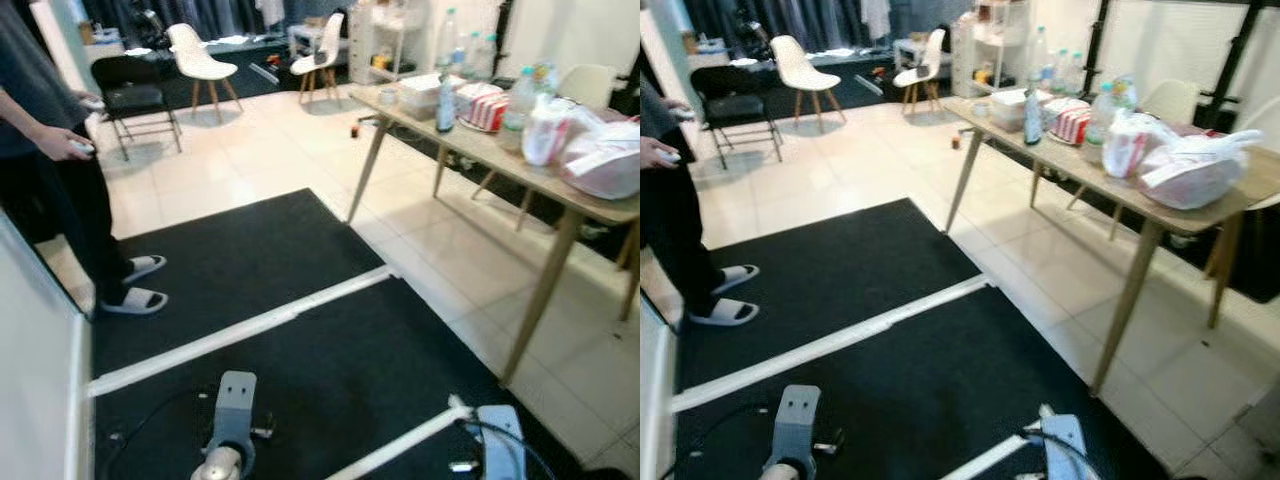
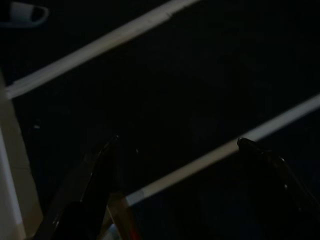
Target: Restocking fridge
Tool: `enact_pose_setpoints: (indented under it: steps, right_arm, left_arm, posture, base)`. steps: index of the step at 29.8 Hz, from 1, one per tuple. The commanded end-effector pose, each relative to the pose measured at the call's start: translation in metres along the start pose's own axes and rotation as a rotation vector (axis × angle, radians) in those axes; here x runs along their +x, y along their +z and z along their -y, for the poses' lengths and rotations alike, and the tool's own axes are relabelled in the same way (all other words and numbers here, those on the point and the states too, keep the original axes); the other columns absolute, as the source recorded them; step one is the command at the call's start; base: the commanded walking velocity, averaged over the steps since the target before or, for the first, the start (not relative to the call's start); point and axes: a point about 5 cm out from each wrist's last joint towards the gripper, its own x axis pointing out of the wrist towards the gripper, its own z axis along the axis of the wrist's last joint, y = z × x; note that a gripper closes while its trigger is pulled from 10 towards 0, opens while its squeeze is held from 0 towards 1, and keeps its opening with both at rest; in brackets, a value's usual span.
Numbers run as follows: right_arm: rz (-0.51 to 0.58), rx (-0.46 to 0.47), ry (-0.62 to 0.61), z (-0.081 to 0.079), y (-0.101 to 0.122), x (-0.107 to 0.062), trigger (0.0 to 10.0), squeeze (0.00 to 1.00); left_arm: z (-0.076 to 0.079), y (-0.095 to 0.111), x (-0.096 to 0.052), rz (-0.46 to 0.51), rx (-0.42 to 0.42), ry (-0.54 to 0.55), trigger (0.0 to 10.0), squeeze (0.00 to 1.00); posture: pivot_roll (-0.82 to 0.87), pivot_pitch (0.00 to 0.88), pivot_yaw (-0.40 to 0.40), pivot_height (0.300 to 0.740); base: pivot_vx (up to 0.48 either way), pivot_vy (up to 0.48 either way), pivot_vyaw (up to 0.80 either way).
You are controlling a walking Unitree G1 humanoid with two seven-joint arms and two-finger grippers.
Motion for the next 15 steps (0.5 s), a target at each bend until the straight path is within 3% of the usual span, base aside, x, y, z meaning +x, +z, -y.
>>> enact_pose_setpoints:
  steps: [1,15]
  right_arm:
    - [-0.006,0.011,0.007,-0.0033,-0.0029,-0.0007,10.0,0.0]
    - [0.003,0.016,0.011,-0.0044,0.0001,0.0003,10.0,0.0]
  left_arm:
    - [-0.0032,-0.0058,-0.0025,-0.014,-0.003,0.008,10.0,0.0]
    - [-0.0044,-0.0009,-0.0008,-0.001,-0.003,0.008,10.0,0.0]
  posture:
    - [-0.05,0.021,0.047,0.74]
    - [-0.05,0.027,0.049,0.74]
  base:
    - [0.274,0.0,0.0]
    - [0.272,0.0,0.0]
